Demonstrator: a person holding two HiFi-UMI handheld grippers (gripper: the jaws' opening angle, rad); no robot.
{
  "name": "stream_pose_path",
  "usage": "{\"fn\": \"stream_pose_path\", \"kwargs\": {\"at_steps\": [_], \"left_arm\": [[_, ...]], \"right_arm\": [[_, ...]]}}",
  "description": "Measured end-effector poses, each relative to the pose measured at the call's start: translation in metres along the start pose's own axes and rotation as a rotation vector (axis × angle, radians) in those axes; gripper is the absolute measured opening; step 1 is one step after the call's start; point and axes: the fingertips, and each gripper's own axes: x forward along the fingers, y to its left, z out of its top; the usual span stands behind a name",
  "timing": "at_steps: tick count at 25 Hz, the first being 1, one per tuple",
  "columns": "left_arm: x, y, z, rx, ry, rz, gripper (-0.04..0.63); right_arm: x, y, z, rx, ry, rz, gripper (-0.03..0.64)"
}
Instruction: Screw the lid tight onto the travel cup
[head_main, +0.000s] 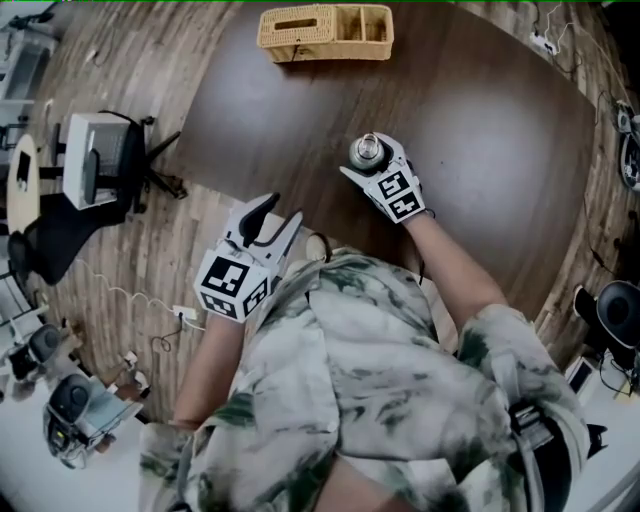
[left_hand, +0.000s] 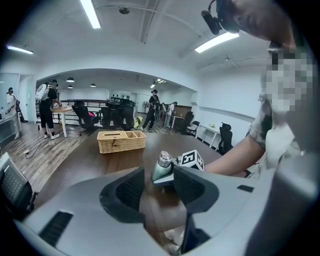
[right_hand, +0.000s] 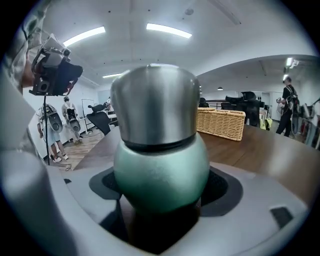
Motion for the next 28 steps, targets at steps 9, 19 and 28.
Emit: {"fn": "stream_pose_path", "kwargs": {"at_steps": [9, 19, 28], "left_arm": [[0.007, 0.001, 0.000, 0.001, 0.011, 0.006, 0.179], [0.005, 0.003, 0.008, 0.023, 0.001, 0.012, 0.179], [-0.007, 0.010, 0.014, 0.043, -0.046, -0.010, 0.179]], "right_arm": [[0.006, -0.004, -0.005, -0.025, 0.036, -0.030, 0.411], [0.001, -0.007, -0.007, -0.039, 0.068, -0.009, 0.405], [-0.021, 0.002, 0.025, -0.039, 0.067, -0.005, 0.405]]}}
